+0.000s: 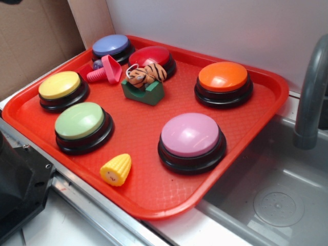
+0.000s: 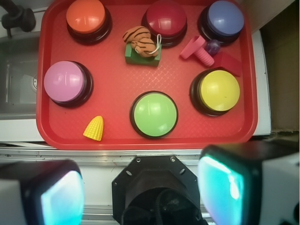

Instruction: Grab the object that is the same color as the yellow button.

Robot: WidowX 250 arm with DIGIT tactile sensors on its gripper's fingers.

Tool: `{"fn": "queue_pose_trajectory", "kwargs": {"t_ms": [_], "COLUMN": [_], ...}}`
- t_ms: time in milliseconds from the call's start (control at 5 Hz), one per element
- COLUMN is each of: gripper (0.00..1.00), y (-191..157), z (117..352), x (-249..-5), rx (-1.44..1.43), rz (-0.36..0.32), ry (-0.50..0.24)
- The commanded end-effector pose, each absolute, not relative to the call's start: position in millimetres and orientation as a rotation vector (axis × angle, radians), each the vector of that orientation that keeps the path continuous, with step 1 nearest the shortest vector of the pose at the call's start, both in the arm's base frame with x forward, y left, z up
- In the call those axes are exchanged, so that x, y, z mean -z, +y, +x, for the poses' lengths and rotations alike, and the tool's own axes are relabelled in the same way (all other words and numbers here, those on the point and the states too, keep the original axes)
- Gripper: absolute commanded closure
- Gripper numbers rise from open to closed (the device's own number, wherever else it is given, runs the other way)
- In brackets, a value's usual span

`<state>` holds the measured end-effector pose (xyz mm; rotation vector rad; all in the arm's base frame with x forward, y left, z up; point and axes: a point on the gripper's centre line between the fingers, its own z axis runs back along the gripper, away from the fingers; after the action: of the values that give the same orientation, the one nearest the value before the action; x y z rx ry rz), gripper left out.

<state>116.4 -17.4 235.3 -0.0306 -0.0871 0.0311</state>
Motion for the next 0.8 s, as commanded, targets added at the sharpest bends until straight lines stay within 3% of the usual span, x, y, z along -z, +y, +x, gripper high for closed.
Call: {"fn": "queue_pose_trajectory", "kwargs": {"t_ms": [0,400,600], "gripper": [0.00,0.00,0.00], "y": [-17,-40,-57], "z": [116,128,135], "x": [-235,-202,-171], "rx": [-0.031,-0.086,-0.132], "rz": [-0.031,-0.120,-0.143], "ry": [-0.087,-0.147,-0.104]}}
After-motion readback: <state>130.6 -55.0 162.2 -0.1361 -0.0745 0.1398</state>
